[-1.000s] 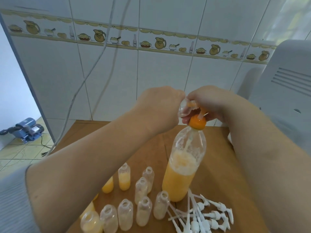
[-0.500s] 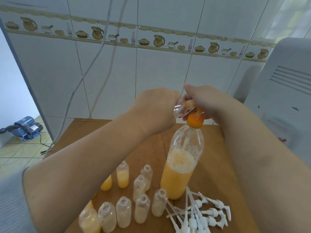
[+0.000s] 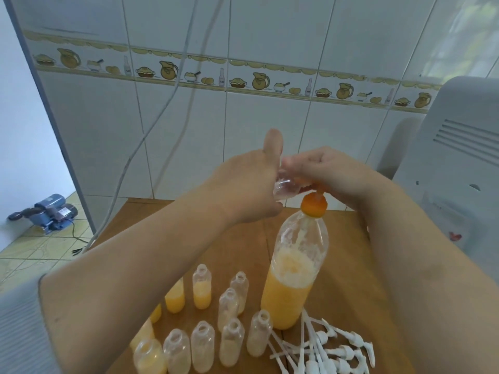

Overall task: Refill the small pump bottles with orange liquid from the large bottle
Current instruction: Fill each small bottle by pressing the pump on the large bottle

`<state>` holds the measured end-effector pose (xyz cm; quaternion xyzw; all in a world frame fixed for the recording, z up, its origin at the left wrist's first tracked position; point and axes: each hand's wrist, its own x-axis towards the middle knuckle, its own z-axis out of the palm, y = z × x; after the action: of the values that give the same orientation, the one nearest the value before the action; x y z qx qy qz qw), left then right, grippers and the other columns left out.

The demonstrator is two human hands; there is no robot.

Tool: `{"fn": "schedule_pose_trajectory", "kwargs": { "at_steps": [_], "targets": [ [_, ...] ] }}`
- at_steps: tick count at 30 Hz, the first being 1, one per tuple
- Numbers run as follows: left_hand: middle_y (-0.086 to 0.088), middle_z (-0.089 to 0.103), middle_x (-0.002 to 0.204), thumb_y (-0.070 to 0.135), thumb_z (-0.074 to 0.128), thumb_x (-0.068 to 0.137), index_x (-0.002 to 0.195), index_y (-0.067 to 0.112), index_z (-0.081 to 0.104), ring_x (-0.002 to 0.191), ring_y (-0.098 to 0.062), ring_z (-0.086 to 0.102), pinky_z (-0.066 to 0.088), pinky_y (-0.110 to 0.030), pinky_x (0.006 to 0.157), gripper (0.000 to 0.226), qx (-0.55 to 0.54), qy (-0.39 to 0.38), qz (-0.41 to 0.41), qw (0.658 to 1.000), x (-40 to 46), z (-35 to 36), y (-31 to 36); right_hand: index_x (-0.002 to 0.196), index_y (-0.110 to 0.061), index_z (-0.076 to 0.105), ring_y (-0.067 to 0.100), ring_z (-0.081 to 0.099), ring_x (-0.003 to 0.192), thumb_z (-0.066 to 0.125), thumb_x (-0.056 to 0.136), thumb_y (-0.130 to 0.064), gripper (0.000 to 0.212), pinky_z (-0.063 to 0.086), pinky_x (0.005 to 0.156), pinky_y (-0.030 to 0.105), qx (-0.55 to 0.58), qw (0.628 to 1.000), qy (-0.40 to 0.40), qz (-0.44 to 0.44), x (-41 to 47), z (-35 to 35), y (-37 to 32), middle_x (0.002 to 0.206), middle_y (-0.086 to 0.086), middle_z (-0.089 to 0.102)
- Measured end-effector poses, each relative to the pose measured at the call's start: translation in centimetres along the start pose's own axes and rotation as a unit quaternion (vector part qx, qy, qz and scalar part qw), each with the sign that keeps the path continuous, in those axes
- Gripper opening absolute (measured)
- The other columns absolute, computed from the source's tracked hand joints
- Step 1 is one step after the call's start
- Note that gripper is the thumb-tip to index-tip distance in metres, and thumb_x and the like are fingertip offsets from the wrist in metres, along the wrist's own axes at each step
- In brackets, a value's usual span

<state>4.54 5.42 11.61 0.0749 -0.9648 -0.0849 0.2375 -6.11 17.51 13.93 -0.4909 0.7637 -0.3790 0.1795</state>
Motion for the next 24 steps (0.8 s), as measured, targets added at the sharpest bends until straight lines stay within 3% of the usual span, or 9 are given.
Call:
{"fn": "schedule_pose_trajectory", "kwargs": {
  "at_steps": [3, 6, 11, 14, 16, 19, 22, 24],
  "targets": [
    [0.005, 0.048, 0.072, 0.031, 0.077, 0.069, 0.102, 0.026, 0.014, 0.054, -0.009, 0.052, 0.041, -0.024, 0.044, 0.071, -0.017, -0.008, 0.013, 1.0, 0.0, -0.2, -0.2, 0.098, -0.017, 0.072, 0.013, 0.067, 0.08, 0.081, 0.063, -0.028, 0.037, 0.053, 0.077, 0.027, -0.011, 0.997, -0.077, -0.013, 0.0, -0.4, -0.1, 0.089, 0.01, 0.073],
    [0.006, 0.05, 0.085, 0.042, 0.084, 0.059, 0.111, 0.03, 0.015, 0.063, -0.009, 0.055, 0.046, -0.023, 0.052, 0.088, -0.018, -0.001, 0.021, 1.0, 0.1, -0.2, -0.4, 0.096, -0.022, 0.074, 0.02, 0.066, 0.079, 0.081, 0.058, -0.028, 0.039, 0.049, 0.088, 0.039, -0.024, 0.997, -0.069, -0.018, 0.2, -0.5, -0.2, 0.089, 0.016, 0.071],
    [0.005, 0.055, 0.098, 0.053, 0.085, 0.052, 0.118, 0.033, 0.013, 0.068, -0.009, 0.057, 0.048, -0.022, 0.058, 0.1, -0.018, -0.005, 0.037, 0.999, 0.0, -0.4, -0.7, 0.098, -0.023, 0.075, 0.031, 0.064, 0.088, 0.081, 0.061, -0.029, 0.037, 0.049, 0.092, 0.048, -0.031, 0.997, -0.062, -0.033, 0.4, -0.4, 0.0, 0.088, 0.014, 0.072],
    [0.01, 0.052, 0.106, 0.061, 0.08, 0.052, 0.122, 0.038, 0.012, 0.078, -0.005, 0.056, 0.05, -0.023, 0.068, 0.1, -0.062, -0.036, 0.022, 0.997, -0.5, -1.5, -1.0, 0.099, -0.025, 0.074, 0.022, 0.066, 0.088, 0.08, 0.067, -0.023, 0.032, 0.049, 0.093, 0.042, -0.038, 0.997, -0.058, -0.028, 0.4, -0.5, 0.2, 0.09, 0.008, 0.073],
    [0.015, 0.051, 0.112, 0.072, 0.07, 0.052, 0.126, 0.042, 0.016, 0.093, -0.004, 0.055, 0.048, -0.024, 0.077, 0.096, -0.153, -0.031, -0.034, 0.987, -1.7, -2.0, -2.1, 0.093, -0.029, 0.074, 0.012, 0.067, 0.087, 0.079, 0.069, -0.023, 0.026, 0.047, 0.09, 0.034, -0.039, 0.998, -0.052, -0.025, 0.4, -0.6, 0.3, 0.095, 0.002, 0.074],
    [0.013, 0.058, 0.113, 0.077, 0.053, 0.07, 0.129, 0.039, 0.031, 0.095, -0.006, 0.061, 0.052, -0.031, 0.083, 0.073, -0.365, 0.036, -0.15, 0.918, -4.1, -1.0, -3.9, 0.086, -0.033, 0.074, 0.0, 0.065, 0.088, 0.079, 0.07, -0.023, 0.019, 0.044, 0.088, 0.026, -0.042, 0.998, -0.043, -0.023, 0.5, -0.6, 0.6, 0.102, -0.012, 0.071],
    [-0.005, 0.063, 0.115, 0.05, 0.057, 0.076, 0.128, 0.029, 0.046, 0.091, -0.021, 0.069, 0.057, -0.033, 0.078, 0.057, -0.574, 0.005, -0.227, 0.786, -6.0, 0.9, -3.5, 0.09, -0.03, 0.075, -0.003, 0.064, 0.09, 0.079, 0.07, -0.023, 0.021, 0.046, 0.09, 0.027, -0.044, 0.998, -0.037, -0.023, 0.7, -0.5, 0.9, 0.106, -0.018, 0.069],
    [-0.009, 0.069, 0.105, 0.032, 0.058, 0.077, 0.121, 0.021, 0.054, 0.088, -0.021, 0.069, 0.056, -0.024, 0.072, 0.045, -0.651, 0.02, -0.22, 0.727, -6.4, 1.7, -2.7, 0.09, -0.03, 0.075, -0.004, 0.063, 0.091, 0.08, 0.07, -0.023, 0.022, 0.046, 0.09, 0.027, -0.05, 0.998, -0.043, -0.021, 0.8, -0.6, 0.9, 0.108, -0.019, 0.068]
  ]
}}
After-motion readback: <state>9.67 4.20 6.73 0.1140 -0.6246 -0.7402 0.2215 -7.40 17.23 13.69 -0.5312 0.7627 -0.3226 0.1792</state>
